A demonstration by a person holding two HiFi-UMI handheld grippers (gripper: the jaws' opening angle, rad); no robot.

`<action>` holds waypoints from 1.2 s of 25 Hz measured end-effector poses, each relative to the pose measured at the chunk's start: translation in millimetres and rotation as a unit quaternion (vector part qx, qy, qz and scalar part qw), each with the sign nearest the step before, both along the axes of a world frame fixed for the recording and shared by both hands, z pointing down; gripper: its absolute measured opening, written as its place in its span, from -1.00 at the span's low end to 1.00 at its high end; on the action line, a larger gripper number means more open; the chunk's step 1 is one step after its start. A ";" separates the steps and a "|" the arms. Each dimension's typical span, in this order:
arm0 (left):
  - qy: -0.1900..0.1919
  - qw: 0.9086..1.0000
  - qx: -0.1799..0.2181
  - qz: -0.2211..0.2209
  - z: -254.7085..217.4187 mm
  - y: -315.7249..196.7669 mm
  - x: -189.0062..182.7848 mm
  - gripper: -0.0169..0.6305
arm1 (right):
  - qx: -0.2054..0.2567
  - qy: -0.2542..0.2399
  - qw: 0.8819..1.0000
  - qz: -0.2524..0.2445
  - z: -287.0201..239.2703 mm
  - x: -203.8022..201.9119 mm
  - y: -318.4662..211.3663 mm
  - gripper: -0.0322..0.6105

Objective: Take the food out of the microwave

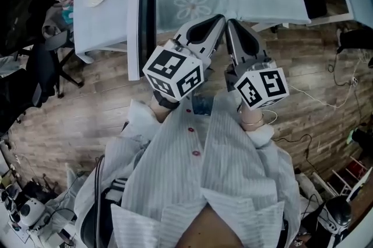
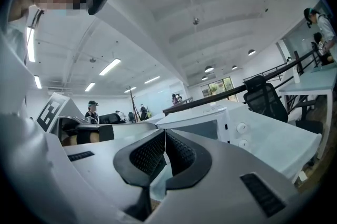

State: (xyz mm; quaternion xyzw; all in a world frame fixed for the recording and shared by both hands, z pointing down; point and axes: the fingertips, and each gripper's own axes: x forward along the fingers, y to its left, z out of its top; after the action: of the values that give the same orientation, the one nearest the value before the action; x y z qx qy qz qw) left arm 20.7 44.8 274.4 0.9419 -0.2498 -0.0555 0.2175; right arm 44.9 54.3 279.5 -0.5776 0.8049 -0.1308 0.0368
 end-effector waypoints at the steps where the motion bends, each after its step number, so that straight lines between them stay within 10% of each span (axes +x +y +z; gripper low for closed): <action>1: -0.001 1.000 -0.001 0.001 0.6 -4.5 0.0 -0.92 | 0.000 -0.003 1.000 0.002 0.3 -0.3 -4.2 -0.79; 12: -0.009 1.000 -0.020 -0.019 15.4 -41.2 0.2 -0.92 | -0.020 -0.011 1.000 -0.010 12.8 8.2 -42.4 -0.79; 30: 0.002 0.984 -0.028 -0.178 7.4 -142.3 22.2 -0.92 | -0.036 -0.015 0.989 -0.143 7.6 47.7 -148.6 -0.79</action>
State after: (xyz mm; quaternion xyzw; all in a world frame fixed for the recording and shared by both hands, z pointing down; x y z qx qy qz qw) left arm 42.9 -97.5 281.7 0.8758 -0.4146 -0.0878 0.2311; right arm 92.6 -94.3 287.1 -0.4558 0.8733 -0.1718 0.0088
